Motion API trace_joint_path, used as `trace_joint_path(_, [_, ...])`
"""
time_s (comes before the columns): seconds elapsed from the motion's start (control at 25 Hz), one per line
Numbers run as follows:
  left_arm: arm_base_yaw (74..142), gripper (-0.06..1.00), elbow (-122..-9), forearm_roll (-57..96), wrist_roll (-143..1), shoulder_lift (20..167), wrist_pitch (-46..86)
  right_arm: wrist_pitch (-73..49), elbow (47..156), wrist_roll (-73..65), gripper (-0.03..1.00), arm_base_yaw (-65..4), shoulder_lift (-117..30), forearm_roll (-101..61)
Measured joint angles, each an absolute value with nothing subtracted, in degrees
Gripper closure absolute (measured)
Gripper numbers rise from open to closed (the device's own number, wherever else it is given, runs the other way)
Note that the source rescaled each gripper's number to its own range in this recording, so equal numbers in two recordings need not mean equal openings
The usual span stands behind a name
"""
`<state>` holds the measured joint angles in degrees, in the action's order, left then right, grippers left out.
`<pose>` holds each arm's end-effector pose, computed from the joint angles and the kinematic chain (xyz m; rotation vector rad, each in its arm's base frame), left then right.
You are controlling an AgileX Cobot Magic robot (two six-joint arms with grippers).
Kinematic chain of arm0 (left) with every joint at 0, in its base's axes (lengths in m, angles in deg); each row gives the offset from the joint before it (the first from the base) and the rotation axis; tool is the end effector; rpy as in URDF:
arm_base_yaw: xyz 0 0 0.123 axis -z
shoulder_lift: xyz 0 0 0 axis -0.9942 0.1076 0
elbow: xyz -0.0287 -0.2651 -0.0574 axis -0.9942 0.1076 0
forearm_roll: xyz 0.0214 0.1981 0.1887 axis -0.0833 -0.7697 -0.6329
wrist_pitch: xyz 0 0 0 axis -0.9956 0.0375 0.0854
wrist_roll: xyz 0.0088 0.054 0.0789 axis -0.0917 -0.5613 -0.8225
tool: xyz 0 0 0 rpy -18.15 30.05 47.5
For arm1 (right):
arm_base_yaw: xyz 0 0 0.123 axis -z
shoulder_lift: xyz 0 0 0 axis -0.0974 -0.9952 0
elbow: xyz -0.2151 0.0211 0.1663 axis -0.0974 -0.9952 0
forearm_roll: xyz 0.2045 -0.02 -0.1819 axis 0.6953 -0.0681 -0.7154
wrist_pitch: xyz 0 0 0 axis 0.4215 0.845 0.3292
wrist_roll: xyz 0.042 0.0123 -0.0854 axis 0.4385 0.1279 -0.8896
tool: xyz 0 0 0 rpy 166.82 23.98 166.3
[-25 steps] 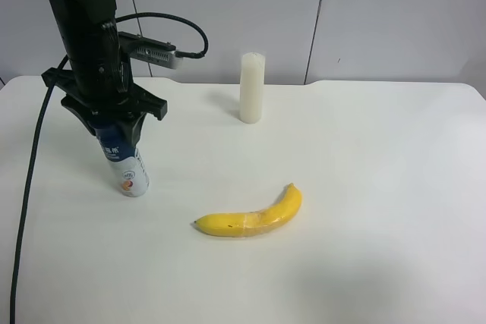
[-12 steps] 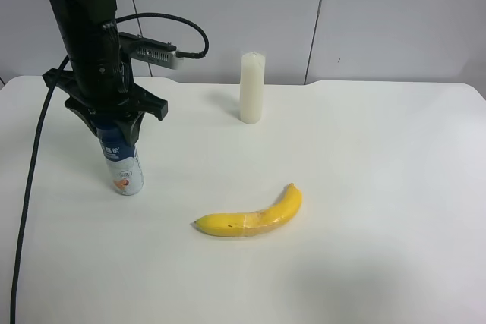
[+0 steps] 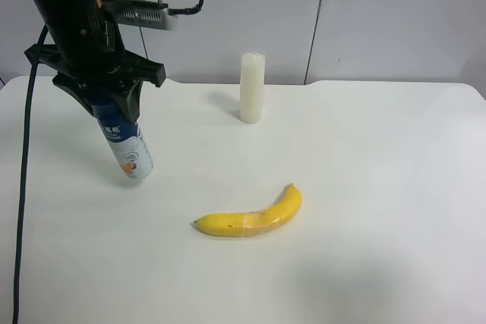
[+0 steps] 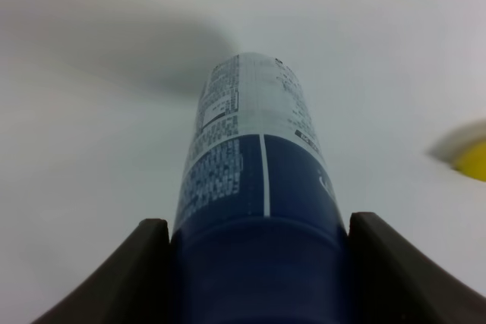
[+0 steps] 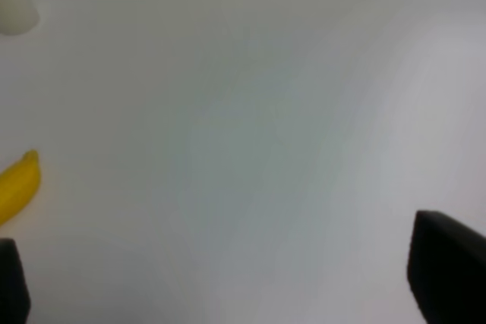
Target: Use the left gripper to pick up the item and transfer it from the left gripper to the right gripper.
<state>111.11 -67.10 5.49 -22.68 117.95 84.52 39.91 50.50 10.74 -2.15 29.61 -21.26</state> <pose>0.3233 -0.1653 0.2555 0.3431 2.9510 -0.0736 0.0304 0.0083 0.2894 -0.0916 2.0278 0.0145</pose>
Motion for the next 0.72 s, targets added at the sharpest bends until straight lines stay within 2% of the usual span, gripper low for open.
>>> trace_joint_path(0.52, [111.29, 0.94, -67.10, 30.36, -29.39, 116.41, 78.75, 39.91, 50.50, 10.74, -0.03, -2.15, 29.61, -21.26])
trace_joint_path(0.72, [114.60, 0.94, -67.10, 32.78, -30.50, 116.41, 75.50, 39.91, 50.50, 10.74, -0.03, -2.15, 29.61, -21.26])
